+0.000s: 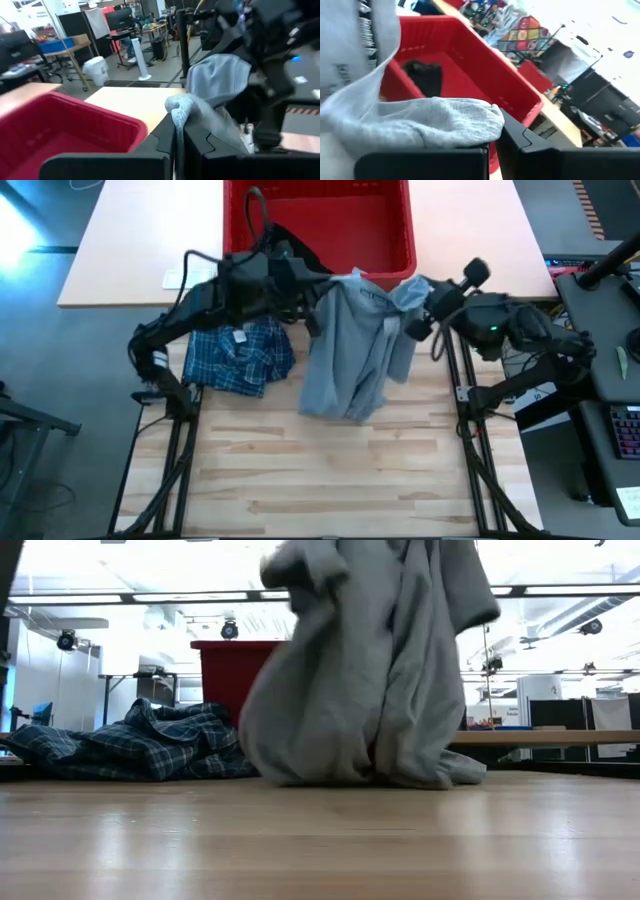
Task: Fold Laundry from Bin
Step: Fold the gray shirt
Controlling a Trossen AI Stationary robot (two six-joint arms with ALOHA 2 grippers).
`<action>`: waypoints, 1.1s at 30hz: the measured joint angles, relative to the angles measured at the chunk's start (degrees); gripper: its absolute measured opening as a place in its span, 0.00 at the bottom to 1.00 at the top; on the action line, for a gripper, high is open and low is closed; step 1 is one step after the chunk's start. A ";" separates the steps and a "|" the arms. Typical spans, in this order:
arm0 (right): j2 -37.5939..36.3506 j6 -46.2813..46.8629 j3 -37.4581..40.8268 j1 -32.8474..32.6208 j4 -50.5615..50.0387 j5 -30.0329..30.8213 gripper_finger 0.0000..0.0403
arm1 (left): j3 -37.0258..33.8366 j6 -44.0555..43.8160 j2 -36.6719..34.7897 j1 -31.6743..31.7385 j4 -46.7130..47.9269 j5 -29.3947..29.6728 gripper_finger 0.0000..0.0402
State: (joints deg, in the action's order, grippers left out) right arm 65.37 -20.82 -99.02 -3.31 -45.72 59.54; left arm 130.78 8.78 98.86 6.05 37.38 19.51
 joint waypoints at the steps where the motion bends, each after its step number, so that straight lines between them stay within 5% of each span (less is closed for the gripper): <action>1: 0.00 -1.16 -0.86 0.64 0.23 0.04 0.02 | 3.58 1.01 1.85 0.38 2.08 0.01 0.00; 8: 1.17 -16.77 -4.11 9.79 13.58 -0.66 0.02 | -3.58 0.96 0.68 6.64 -9.14 0.75 0.00; 20: 7.45 -19.70 -12.73 27.81 24.86 -23.97 0.02 | 0.28 5.56 0.99 12.03 -26.83 1.00 0.00; 26: 9.07 -17.23 -17.91 23.63 9.92 -27.07 0.02 | 3.65 4.06 0.00 10.78 -9.51 -5.79 0.00; 30: 6.71 -5.99 -19.88 15.62 -11.16 -27.89 0.02 | 3.08 -0.19 -3.32 7.54 6.02 -17.36 0.00; 33: 4.90 4.03 -20.68 8.58 -20.74 -33.75 0.02 | 3.30 -0.70 -4.52 3.21 13.41 -19.92 0.00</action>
State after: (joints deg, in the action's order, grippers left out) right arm 70.27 -16.78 -119.70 5.27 -66.47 25.79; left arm 134.07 8.09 94.34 9.26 50.78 -0.40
